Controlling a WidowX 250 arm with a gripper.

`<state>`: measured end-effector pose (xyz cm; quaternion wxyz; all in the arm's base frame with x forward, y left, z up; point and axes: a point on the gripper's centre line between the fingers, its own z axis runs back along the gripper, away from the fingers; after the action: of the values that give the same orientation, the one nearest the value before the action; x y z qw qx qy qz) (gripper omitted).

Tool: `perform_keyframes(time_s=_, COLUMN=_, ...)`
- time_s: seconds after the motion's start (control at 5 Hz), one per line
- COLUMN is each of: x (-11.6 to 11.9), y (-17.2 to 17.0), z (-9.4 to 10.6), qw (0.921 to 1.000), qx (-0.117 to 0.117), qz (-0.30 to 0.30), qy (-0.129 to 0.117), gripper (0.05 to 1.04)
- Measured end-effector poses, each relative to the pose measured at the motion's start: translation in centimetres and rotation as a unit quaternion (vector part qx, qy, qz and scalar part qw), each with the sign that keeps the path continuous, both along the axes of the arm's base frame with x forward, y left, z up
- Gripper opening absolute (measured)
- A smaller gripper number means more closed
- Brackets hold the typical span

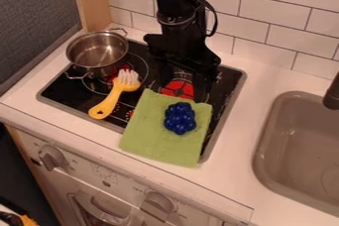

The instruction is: Moved the yellow brush on the right top of the burner

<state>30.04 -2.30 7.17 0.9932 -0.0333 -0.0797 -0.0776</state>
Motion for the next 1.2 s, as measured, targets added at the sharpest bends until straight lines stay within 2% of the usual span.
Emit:
perform_keyframes(time_s=0.2, x=-0.4, y=0.1, z=-0.7, qw=0.9999, qx=0.001, qz=0.001, qy=0.013, gripper=1.001)
perform_keyframes(time_s=0.4, x=-1.3, y=2.0, z=1.3, qw=0.9994, qx=-0.004, qz=0.032, qy=-0.013, gripper=1.001)
perform_keyframes(time_s=0.6, x=-2.6, y=4.0, z=4.0, qw=0.9965, qx=-0.012, qz=0.058, qy=-0.059, gripper=1.001)
perform_keyframes(time_s=0.8, x=-4.0, y=6.3, z=3.8, qw=0.9974, qx=0.008, qz=0.059, qy=-0.041, gripper=1.001)
perform_keyframes(time_s=1.0, x=-4.6, y=8.8, z=1.2, qw=0.9986, qx=0.029, qz=0.044, qy=0.008, gripper=1.001)
perform_keyframes(time_s=1.2, x=-3.5, y=10.7, z=-1.5, qw=0.9979, qx=0.043, qz=0.032, qy=0.036, gripper=1.001)
